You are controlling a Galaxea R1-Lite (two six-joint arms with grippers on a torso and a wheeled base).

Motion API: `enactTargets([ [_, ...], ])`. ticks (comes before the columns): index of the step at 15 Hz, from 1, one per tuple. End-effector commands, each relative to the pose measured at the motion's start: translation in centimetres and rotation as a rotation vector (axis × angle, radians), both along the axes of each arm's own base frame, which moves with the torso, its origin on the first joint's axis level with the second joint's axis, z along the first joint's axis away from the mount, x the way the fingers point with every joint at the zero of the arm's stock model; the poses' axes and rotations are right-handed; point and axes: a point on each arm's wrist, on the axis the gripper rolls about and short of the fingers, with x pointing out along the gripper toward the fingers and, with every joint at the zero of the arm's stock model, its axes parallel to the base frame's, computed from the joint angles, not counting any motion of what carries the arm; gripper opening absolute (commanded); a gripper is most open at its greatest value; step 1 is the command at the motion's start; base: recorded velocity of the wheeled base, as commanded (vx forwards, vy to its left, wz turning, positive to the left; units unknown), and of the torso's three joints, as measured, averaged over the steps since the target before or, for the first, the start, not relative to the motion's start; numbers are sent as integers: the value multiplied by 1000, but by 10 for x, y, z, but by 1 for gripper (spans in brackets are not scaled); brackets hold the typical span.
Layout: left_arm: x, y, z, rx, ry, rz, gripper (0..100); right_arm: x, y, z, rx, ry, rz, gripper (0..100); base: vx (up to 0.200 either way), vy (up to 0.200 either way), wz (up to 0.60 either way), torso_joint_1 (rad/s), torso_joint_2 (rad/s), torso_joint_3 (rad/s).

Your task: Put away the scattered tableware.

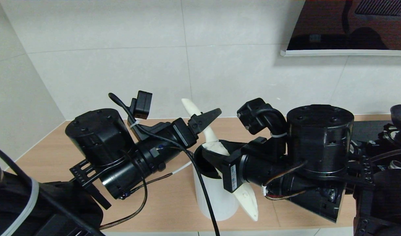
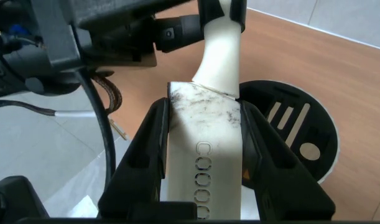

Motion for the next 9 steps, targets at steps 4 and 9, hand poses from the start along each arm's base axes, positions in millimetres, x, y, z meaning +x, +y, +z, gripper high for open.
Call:
enactTargets([
  [4, 0, 0, 1, -1, -2, -1, 0, 0, 0, -1, -3, 0, 2, 0, 0, 0, 0, 0, 0, 0],
  [9, -1, 1, 1, -2, -3, 0, 0, 1, -1, 1, 3, -2, -3, 0, 0, 0, 0, 0, 0, 0],
])
